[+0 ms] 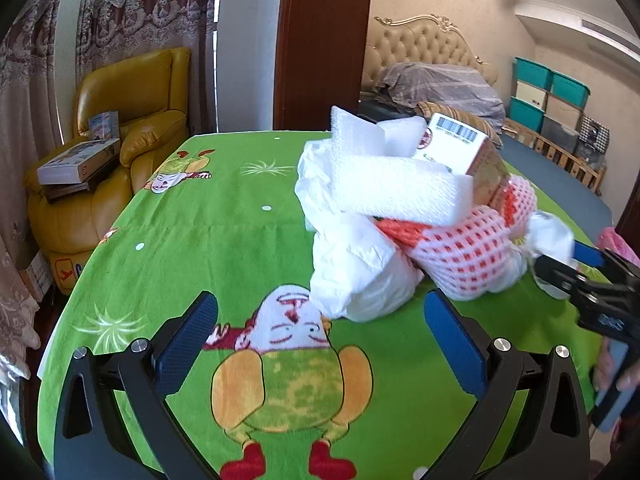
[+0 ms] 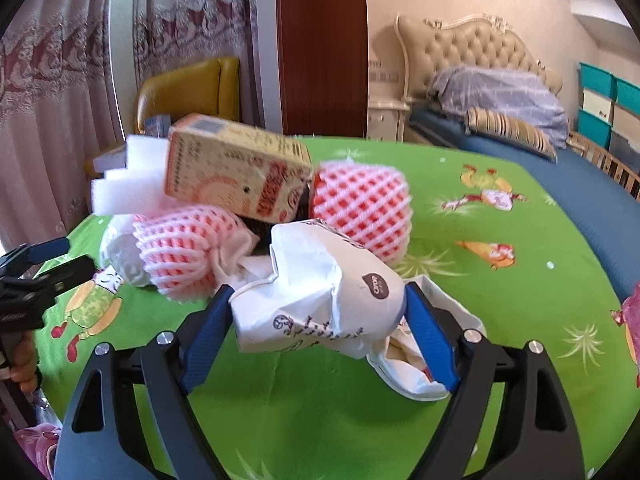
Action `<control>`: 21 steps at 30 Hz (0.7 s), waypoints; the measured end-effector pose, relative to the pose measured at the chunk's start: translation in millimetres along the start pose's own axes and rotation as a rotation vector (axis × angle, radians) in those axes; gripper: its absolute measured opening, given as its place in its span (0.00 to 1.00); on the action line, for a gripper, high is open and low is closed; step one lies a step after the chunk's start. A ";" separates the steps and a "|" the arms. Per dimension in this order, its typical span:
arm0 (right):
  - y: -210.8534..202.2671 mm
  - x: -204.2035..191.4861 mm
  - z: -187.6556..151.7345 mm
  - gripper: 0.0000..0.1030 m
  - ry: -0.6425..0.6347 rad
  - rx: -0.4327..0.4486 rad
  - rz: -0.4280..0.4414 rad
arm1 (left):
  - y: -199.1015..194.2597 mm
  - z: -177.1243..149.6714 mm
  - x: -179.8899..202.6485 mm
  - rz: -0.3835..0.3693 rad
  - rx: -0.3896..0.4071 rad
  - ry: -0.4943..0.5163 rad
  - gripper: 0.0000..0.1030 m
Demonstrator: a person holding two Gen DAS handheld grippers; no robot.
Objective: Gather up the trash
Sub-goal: 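Grasp the white paper bag with the right tool while the left tool grasps white tissue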
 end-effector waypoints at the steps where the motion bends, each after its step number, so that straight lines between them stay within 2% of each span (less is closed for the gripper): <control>1: -4.5 -0.8 1.7 0.79 0.001 0.014 0.000 | 3.1 1.2 2.0 0.001 0.000 0.006 0.94; 5: -21.3 0.2 3.6 0.79 0.027 0.056 0.009 | 13.1 5.8 10.4 0.001 0.009 0.055 0.93; 9: -31.5 7.5 0.0 0.79 0.062 0.065 -0.002 | 33.8 8.9 16.8 0.003 -0.020 0.086 0.85; 11: -34.9 11.7 -1.3 0.79 0.081 0.065 -0.004 | 47.1 8.3 16.2 0.007 -0.066 0.082 0.77; 13: -39.8 17.0 -2.0 0.79 0.095 0.073 -0.017 | 53.0 7.2 16.1 -0.015 -0.095 0.062 0.59; 14: -42.5 19.1 -2.4 0.79 0.101 0.075 -0.018 | 52.1 7.1 15.3 -0.025 -0.094 0.053 0.54; 15: -44.1 20.2 -3.8 0.79 0.106 0.078 -0.021 | 49.6 5.5 16.4 -0.032 -0.086 0.055 0.45; 19: -50.3 25.1 -5.7 0.79 0.118 0.082 -0.022 | 31.4 -1.3 24.9 -0.017 -0.037 0.121 0.32; 21: -52.6 24.5 -6.5 0.79 0.117 0.083 -0.018 | 19.7 -7.5 27.0 -0.032 -0.024 0.121 0.30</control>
Point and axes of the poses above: each gripper's, at about its wrist camera, not at the fingertips, and y roughly the way its jaws point, x to its right, z to its top, the point moved 2 cm from there along y, roughly the way its jaws point, and after that the axes turned 14 degrees about x, right-handed, at the moved point
